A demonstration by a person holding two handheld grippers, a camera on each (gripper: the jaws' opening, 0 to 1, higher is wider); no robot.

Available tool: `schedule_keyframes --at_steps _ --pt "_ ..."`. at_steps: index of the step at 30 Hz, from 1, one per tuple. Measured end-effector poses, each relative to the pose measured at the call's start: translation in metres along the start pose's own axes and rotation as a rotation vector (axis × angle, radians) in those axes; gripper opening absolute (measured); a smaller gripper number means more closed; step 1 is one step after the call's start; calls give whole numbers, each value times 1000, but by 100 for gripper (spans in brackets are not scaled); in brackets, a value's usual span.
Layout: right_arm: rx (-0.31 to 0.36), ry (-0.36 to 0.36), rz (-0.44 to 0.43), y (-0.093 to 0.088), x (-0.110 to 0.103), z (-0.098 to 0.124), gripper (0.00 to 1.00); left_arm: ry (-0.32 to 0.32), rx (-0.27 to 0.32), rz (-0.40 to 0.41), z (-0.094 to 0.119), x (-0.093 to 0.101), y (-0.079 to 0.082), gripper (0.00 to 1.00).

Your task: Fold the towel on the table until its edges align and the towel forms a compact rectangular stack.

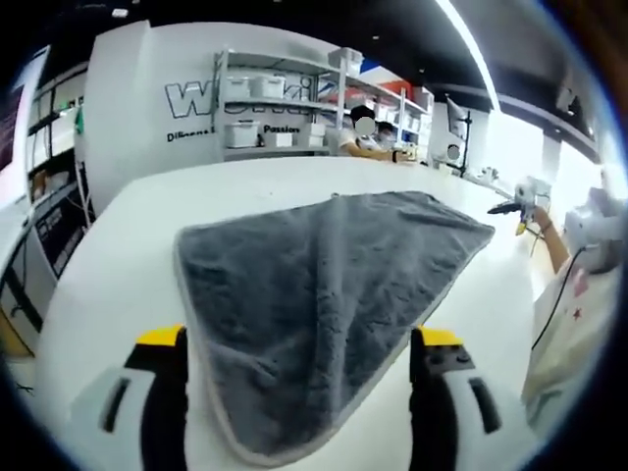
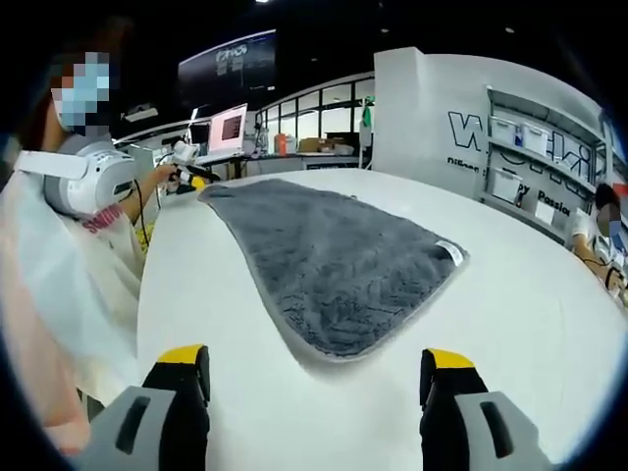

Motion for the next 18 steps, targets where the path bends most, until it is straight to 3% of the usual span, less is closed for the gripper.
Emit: schedule_keyframes --at_steps 5,18 --pt "-4 -5 3 0 -2 0 92 0 6 0 -4 -1 7 98" --pt "40 -29 -20 7 7 -1 88 -8 -36 -7 -6 8 -8 96"
Point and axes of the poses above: the point that each gripper's makers call its tool centre point, and the gripper's own axes: z roughly backward along the fingers, x roughly to its right, y roughly out of its top, the point moved 3 cm from there along z, roughly backward along the fingers, and after that the axes turned 2 degrees about z, right-handed, at the moved point
